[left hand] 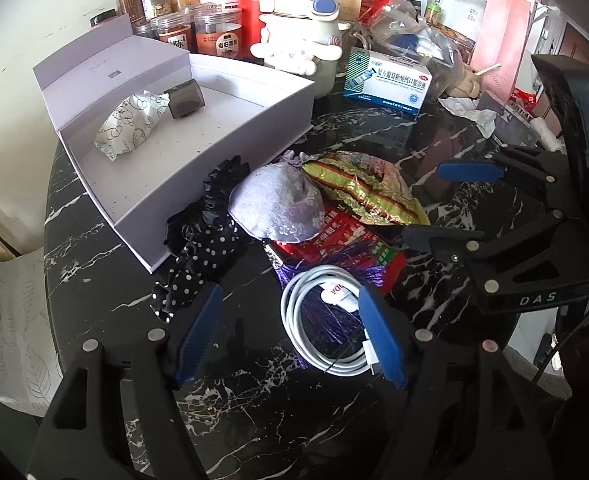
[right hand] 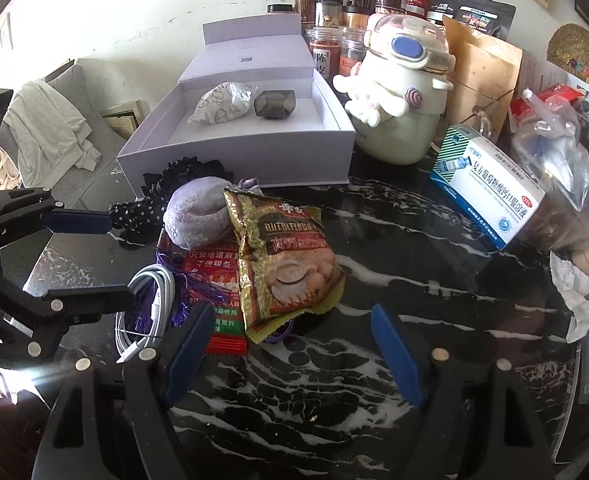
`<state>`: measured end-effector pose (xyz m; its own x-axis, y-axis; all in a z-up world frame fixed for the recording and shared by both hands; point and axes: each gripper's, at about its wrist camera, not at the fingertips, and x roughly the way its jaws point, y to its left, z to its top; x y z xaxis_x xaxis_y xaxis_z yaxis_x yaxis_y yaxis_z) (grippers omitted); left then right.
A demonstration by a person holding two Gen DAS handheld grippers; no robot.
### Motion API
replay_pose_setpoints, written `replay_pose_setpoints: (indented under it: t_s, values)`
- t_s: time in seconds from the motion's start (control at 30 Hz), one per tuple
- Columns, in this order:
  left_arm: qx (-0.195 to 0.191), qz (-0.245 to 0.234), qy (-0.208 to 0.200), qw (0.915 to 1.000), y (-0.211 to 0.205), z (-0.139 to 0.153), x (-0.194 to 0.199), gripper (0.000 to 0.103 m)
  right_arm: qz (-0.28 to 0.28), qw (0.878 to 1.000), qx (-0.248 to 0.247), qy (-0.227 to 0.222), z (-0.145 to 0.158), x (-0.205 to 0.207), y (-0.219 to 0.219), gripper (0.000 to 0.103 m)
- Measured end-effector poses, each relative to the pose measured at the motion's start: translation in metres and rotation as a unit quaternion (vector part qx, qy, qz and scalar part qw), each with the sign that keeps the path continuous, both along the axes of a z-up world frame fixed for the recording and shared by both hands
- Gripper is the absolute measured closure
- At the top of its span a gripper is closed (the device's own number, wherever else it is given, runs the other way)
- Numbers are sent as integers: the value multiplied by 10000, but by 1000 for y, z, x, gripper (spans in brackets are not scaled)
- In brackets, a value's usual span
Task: Organize objects
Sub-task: 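Grasp the white coiled cable with the left tool while the right tool grasps the brown snack bag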
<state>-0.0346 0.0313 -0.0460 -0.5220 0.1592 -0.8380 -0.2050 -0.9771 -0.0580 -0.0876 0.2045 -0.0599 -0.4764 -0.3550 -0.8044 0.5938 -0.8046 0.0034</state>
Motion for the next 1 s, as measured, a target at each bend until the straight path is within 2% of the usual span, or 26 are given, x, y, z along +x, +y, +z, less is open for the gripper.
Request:
replay_pose_setpoints:
  t_s: [0.2,0.57,0.7,0.77,0.8,0.87,0.9,0.93,1.0]
  values:
    - [102,-30,-198,9997,9,-13,1,32,42,10000,-13,58,0,-11,-2,19]
    - [94,-79,-481,9988,19,-31,-5,32,214,9997,-84,20,-10,-40,-18,19]
    - [105,-25,-476,9988,21,-34,-7,32,266,9995,-81,-138,-18,-47,-22,19]
    - [124,4,-458,9989,21,-34,-7,32,316,9989,-203,-278,-20,-49,-21,27]
    - [136,22,-445,9989,20,-34,-7,32,331,9988,-229,-297,-20,-49,-21,36]
    - [153,40,-418,9990,20,-34,-6,32,318,9990,-198,-231,-20,-47,-19,37]
    - [143,40,-407,9991,20,-34,-5,32,336,9990,-214,-206,-19,-46,-18,44]
    - [122,22,-406,9991,20,-34,-5,32,319,9991,-194,-182,-18,-45,-17,47]
    - [30,-55,-416,9991,21,-34,-4,32,261,9994,-169,-181,-18,-43,-13,47]
